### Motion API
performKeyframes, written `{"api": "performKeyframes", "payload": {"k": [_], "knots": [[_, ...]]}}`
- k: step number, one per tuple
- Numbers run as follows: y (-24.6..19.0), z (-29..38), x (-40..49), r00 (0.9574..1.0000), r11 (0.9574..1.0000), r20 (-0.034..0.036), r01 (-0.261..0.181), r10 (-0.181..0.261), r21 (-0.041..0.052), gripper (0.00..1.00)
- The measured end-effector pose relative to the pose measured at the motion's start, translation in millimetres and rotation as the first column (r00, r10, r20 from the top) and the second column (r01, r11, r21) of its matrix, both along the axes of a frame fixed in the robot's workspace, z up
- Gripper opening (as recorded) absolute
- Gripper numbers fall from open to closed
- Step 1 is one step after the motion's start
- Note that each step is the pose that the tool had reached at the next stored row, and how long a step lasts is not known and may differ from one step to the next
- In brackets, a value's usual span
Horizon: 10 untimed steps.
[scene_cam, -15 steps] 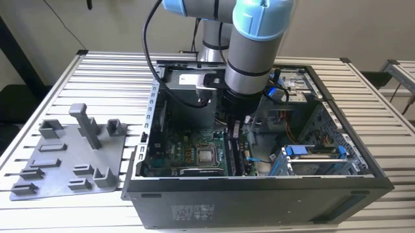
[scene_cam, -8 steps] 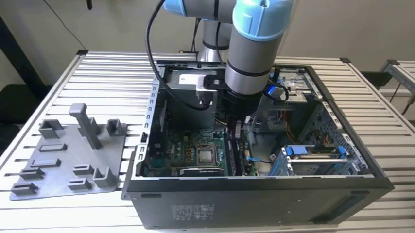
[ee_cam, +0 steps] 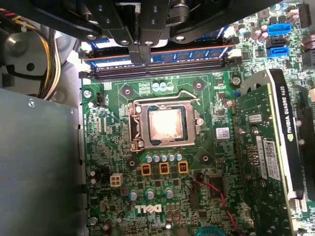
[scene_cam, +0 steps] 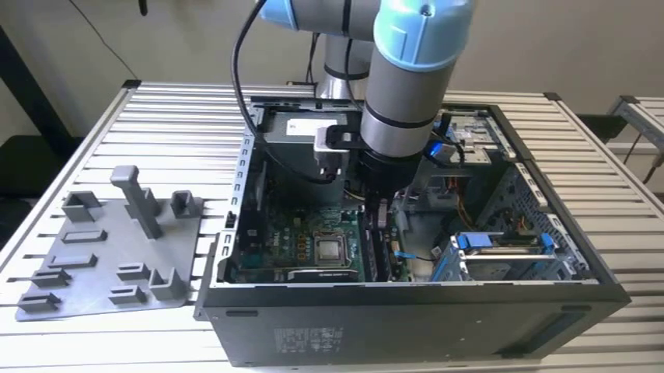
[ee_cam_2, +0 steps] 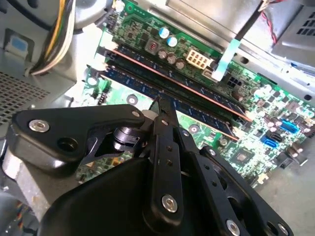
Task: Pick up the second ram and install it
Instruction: 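Press down the second ram until it locks into place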
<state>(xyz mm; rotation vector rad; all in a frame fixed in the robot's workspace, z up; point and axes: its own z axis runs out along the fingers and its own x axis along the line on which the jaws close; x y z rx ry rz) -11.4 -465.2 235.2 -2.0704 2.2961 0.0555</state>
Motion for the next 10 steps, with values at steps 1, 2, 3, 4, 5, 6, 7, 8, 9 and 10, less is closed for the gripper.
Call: {"api": "performKeyframes", "payload": {"k": [1,2,3,4,5,6,7,8,9,10], "knots": [[-1.4,0.0,0.0,1.0000,1.0000,0.0000,0.000,0.000,0.0000,0.11],[-3.0,-0.1,0.0,1.0000,1.0000,0.0001,0.000,0.000,0.0001,0.11],[-5.1,-0.1,0.0,1.0000,1.0000,0.0000,-0.001,0.001,0.0000,0.11],[-7.2,-0.1,0.0,1.0000,1.0000,0.0000,-0.002,0.002,0.0000,0.11],[-8.9,-0.1,0.0,1.0000,1.0000,0.0000,-0.003,0.003,0.0000,0.11],[-10.4,-0.1,0.0,1.0000,1.0000,0.0001,-0.005,0.005,0.0000,0.11],[-11.9,-0.1,0.0,1.0000,1.0000,0.0001,-0.007,0.007,0.0001,0.11],[-13.7,-0.1,0.0,1.0000,1.0000,0.0000,-0.009,0.009,0.0001,0.11],[-16.0,-0.2,0.0,1.0000,1.0000,0.0000,-0.009,0.009,0.0002,0.11],[-17.9,-0.2,0.0,1.0000,1.0000,0.0000,-0.009,0.009,0.0001,0.11]]}}
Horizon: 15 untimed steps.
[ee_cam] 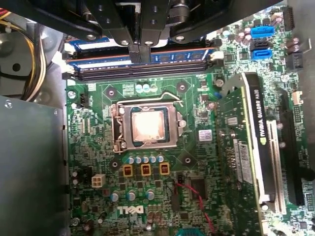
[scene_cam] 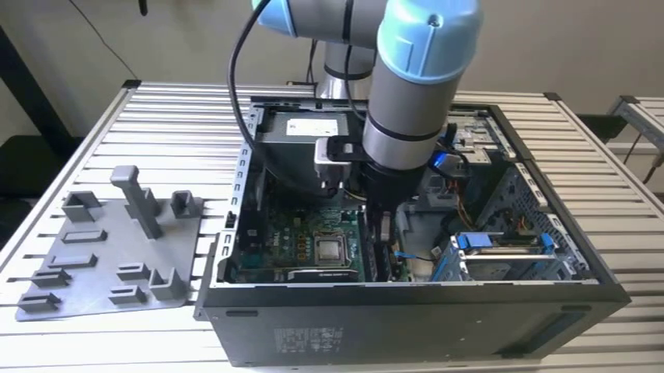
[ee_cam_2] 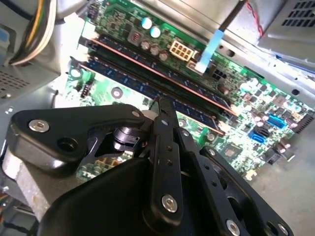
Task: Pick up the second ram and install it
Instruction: 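Press down the second ram until it locks into place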
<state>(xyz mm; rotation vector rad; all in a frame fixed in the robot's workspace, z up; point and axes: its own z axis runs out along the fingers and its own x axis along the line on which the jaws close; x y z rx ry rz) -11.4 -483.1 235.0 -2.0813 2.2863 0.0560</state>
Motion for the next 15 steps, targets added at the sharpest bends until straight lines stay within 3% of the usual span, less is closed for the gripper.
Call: {"api": "performKeyframes", "payload": {"k": [3,12,15], "knots": [[-1.8,-2.0,-0.1,1.0000,1.0000,-0.0001,0.000,0.000,0.0001,0.11],[-2.1,-17.5,0.0,1.0000,1.0000,-0.0007,-0.002,0.002,-0.0015,0.11],[-1.6,-15.9,0.1,1.0000,1.0000,-0.0012,-0.003,0.003,-0.0006,0.11]]}}
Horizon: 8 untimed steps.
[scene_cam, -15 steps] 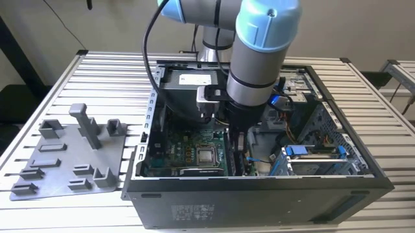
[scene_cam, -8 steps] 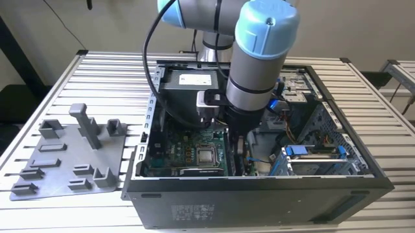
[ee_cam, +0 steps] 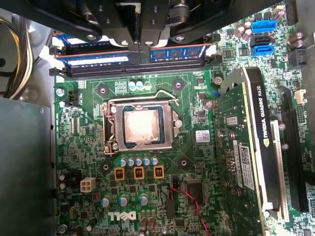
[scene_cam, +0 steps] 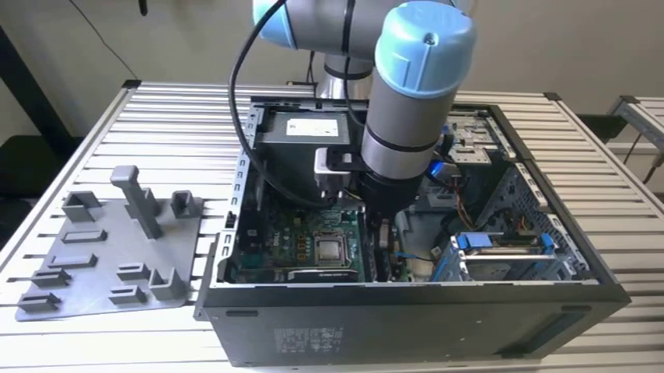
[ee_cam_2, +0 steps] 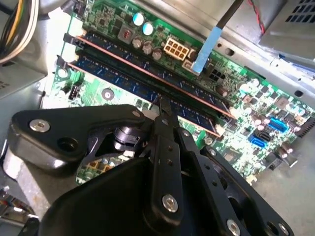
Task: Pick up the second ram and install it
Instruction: 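Press down the second ram until it locks into place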
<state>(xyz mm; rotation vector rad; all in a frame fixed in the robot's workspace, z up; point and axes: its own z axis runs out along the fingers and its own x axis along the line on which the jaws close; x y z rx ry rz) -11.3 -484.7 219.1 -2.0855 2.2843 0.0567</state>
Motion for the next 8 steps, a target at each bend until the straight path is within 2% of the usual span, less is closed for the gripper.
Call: {"api": "performKeyframes", "payload": {"k": [1,2,3,8], "knots": [[0.2,2.5,0.0,1.0000,1.0000,0.0013,0.000,0.000,0.0054,0.11],[0.3,6.3,0.0,1.0000,1.0000,0.0016,0.000,0.000,0.0066,0.11],[-0.2,11.7,-0.1,1.0000,1.0000,0.0010,0.000,0.000,0.0039,0.11],[-0.3,34.7,-0.1,1.0000,1.0000,0.0009,0.000,0.000,0.0034,0.11]]}}
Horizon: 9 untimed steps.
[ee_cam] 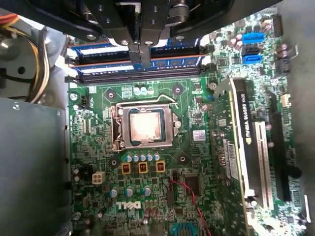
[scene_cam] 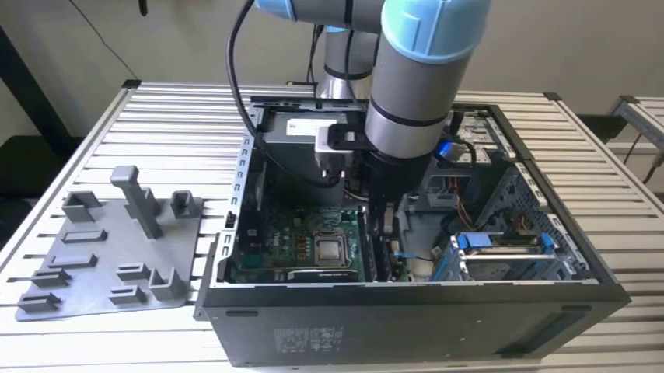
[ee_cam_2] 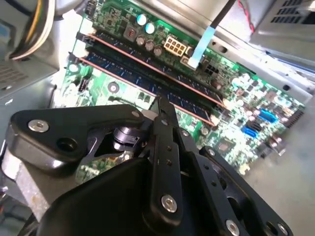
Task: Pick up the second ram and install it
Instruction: 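Press down the second ram until it locks into place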
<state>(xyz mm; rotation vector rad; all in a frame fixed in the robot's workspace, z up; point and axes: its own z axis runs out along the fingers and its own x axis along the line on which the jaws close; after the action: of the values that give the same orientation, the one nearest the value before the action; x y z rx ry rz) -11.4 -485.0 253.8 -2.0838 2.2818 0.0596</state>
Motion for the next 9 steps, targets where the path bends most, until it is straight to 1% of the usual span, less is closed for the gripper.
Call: {"api": "performKeyframes", "payload": {"k": [9], "knots": [[0.0,40.7,0.0,1.0000,1.0000,0.0001,0.000,0.000,0.0002,0.11]]}}
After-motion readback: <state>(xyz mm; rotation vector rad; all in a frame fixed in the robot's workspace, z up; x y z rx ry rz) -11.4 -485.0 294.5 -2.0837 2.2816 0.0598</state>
